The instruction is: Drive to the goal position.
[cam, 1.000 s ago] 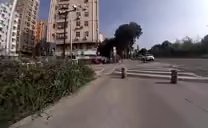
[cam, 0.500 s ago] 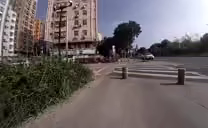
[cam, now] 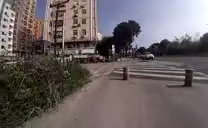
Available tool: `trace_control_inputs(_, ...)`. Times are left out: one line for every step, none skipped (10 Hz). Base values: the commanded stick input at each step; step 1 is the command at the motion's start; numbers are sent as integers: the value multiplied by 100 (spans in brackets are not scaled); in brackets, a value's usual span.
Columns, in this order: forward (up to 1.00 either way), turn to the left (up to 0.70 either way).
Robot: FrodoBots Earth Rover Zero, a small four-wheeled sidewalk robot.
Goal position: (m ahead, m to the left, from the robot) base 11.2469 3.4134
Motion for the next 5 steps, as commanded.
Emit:
trace_control_inputs(0, 0)
trace_control_inputs(0, 0)
trace_control_inputs(0, 0)
trace_control_inputs(0, 0)
trace_control_inputs(0, 0)
